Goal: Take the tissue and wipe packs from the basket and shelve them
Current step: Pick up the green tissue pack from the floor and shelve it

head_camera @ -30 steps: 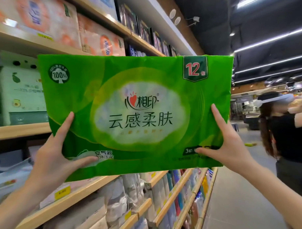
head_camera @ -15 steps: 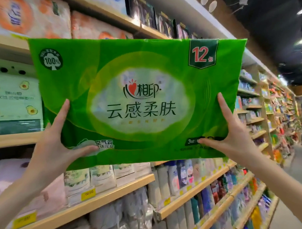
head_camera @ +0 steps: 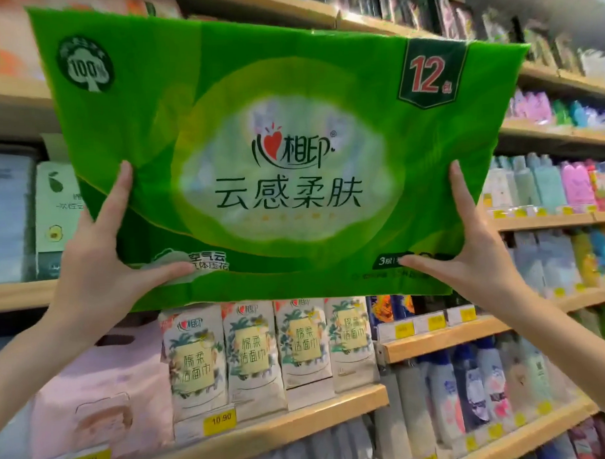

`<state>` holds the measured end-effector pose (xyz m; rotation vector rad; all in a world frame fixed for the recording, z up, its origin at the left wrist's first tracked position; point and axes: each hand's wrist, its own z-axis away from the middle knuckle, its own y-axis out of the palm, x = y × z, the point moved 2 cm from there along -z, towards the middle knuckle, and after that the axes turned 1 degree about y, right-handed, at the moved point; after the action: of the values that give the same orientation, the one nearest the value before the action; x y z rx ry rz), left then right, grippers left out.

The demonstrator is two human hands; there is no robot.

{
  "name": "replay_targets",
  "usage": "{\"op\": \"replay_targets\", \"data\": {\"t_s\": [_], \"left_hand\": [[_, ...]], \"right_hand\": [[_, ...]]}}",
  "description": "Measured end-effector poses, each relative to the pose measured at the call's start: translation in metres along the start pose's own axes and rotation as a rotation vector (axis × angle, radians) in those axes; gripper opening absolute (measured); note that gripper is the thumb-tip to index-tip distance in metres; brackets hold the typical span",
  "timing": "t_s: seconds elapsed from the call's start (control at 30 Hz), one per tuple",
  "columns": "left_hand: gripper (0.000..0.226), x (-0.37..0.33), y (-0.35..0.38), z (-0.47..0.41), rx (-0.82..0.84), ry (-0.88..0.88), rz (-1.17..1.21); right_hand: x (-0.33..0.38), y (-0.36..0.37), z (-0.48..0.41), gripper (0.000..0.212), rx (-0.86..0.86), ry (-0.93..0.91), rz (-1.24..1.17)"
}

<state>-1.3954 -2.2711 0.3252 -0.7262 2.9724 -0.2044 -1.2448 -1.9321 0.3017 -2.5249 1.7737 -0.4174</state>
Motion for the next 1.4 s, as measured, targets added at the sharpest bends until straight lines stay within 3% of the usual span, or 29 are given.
{"op": "replay_targets", "data": {"t_s": [0.7,1.13,1.4], "left_hand": [[0.116,0.081,0.054,-0.086,-0.21,0.081,-0.277],[0.118,0.123,0.092,-0.082,-0.051,-0.073,-0.29],[0.117,0.135,0.092,-0.074,-0.026,-0.08,-0.288]], "right_hand": [[-0.066,0.133,-0.143,0.113,-0.109,-0.161,-0.098],[-0.111,0.194,-0.155,0.119,0.034,-0.13,-0.116],[-0.118,0.202,-0.145,0.114,0.093,-0.15,-0.122]]}}
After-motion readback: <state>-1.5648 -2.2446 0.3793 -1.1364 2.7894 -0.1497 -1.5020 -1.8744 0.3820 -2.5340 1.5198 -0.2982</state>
